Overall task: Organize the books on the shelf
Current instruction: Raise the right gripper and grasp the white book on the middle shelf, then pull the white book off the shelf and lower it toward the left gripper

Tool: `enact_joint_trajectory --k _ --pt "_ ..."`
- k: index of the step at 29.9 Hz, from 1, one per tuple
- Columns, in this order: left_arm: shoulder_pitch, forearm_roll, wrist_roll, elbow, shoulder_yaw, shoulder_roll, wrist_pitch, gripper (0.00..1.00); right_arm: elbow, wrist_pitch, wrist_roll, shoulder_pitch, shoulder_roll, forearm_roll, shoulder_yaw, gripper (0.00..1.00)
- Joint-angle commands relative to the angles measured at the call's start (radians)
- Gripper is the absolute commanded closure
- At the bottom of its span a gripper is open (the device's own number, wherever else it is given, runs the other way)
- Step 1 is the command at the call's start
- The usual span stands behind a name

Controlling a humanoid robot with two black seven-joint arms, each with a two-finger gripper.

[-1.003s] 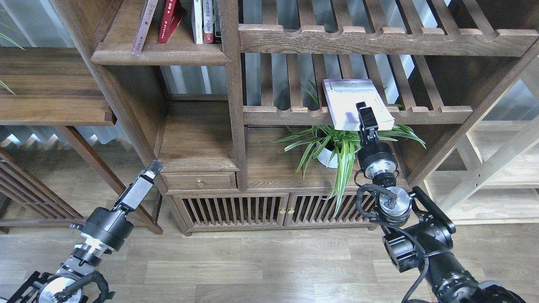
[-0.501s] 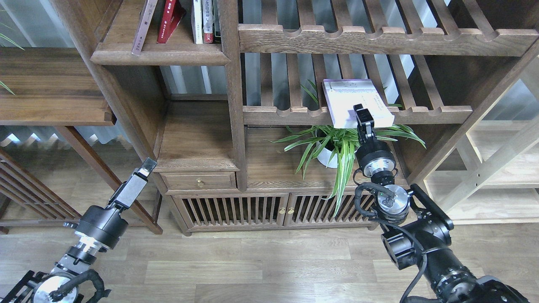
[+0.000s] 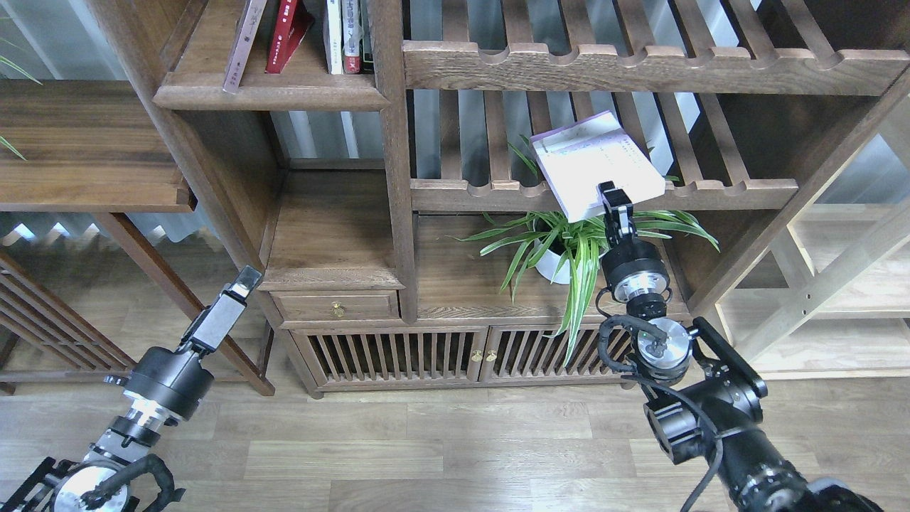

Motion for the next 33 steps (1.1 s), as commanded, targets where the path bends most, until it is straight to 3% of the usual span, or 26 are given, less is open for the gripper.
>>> enact_joint_trajectory --k 1,12,18,25,33 --pt "0.000 0.002 0.000 0.001 0.002 -0.002 0.000 0.02 0.093 0.002 -0.002 -0.041 0.000 0.024 -0.004 0.74" --pt "-0.015 0.000 0.000 0.018 0.005 -0.005 0.000 0.02 0.305 0.010 -0.007 -0.203 0.000 0.043 -0.004 0.74" --pt "-0.029 -0.034 0.001 0.041 0.018 -0.011 0.000 0.03 0.364 0.090 -0.010 -0.300 0.000 0.044 -0.013 0.75" --pt "-0.054 -0.150 0.109 0.046 0.037 -0.057 0.000 0.03 0.445 0.185 -0.010 -0.430 0.000 0.044 -0.077 0.74" --pt "-0.043 -0.185 0.118 0.046 0.115 -0.047 0.000 0.03 0.462 0.301 -0.016 -0.519 0.000 0.034 -0.145 0.75"
